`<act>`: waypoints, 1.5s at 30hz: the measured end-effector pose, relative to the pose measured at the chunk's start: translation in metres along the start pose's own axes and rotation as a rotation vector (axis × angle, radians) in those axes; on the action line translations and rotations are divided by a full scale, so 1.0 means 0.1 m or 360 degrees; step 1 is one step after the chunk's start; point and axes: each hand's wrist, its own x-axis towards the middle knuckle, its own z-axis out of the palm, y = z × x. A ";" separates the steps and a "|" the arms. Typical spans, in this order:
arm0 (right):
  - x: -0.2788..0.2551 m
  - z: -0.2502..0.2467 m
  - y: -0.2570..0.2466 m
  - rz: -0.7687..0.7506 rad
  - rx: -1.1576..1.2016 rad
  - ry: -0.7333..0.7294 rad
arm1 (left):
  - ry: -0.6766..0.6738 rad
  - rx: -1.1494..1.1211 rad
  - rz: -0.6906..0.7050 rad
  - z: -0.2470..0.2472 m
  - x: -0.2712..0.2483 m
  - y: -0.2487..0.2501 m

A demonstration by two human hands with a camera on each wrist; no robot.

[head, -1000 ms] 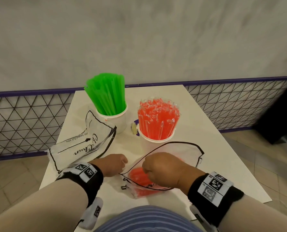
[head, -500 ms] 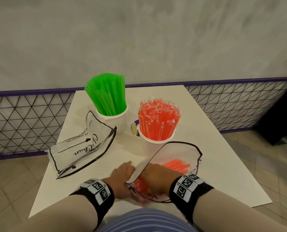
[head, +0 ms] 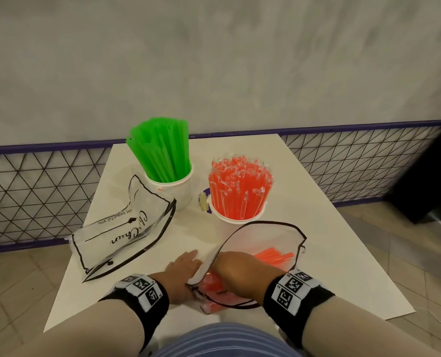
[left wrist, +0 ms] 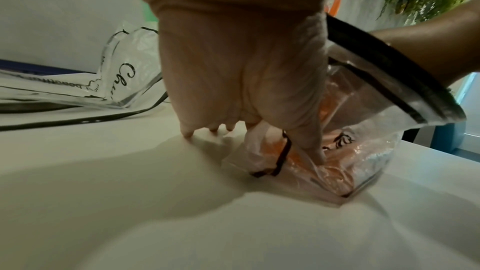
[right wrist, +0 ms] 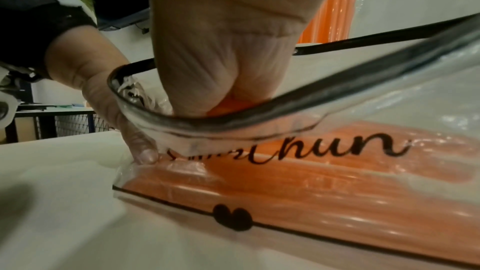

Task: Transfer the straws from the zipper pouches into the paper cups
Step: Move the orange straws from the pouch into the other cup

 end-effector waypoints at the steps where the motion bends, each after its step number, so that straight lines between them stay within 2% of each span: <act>1: 0.00 -0.03 0.00 -0.0010 0.0008 0.0034 | -0.0012 -0.0008 -0.0006 -0.01 0.00 -0.01; 6: -0.02 -0.15 0.01 -0.0064 0.0106 -0.0017 | -0.0061 0.0079 -0.0035 -0.06 -0.02 -0.07; 12: -0.14 -0.68 -0.04 0.0084 0.0423 -0.0145 | -0.0132 0.0063 -0.0086 -0.20 -0.14 -0.02; 14: -0.19 -0.90 -0.03 0.0127 0.0623 -0.0169 | -0.0213 0.0055 -0.0111 -0.29 -0.21 0.00; 16: -0.26 -1.14 0.00 0.0186 0.0995 -0.0150 | -0.0318 0.0025 -0.0157 -0.41 -0.27 -0.01; 18: -0.35 -1.41 0.02 0.0201 0.1334 -0.0065 | -0.0405 0.0159 -0.0153 -0.56 -0.26 -0.03; 21: -0.43 -1.77 0.03 0.0160 0.1593 0.0222 | -0.0212 0.0264 -0.0163 -0.77 -0.11 -0.06; 23: -0.45 -1.93 0.03 0.0122 0.1813 0.0446 | 0.0072 -0.0035 -0.0204 -0.94 0.01 0.01; 25: -0.43 -2.01 0.04 0.0096 0.1950 0.0622 | 0.0328 -0.0500 -0.0164 -1.09 0.13 0.16; 28: -0.34 -2.05 0.06 0.0082 0.1998 0.0826 | 0.0540 -0.0910 -0.0168 -1.24 0.28 0.48; 35: -0.19 -2.10 0.15 0.0248 0.1931 0.1088 | 0.0565 -0.1429 -0.0200 -1.03 0.73 0.63; 40: -0.07 -2.09 0.27 0.0437 0.1853 0.1250 | 0.0609 -0.1448 -0.0108 -0.97 0.60 0.73; 42: -0.01 -1.98 0.26 0.0523 0.1780 0.1222 | 0.0641 -0.1453 -0.0065 -0.95 0.57 0.70; 45: 0.10 -1.69 0.16 0.0629 0.1520 0.1023 | 0.0666 -0.1280 -0.0038 -0.90 0.58 0.65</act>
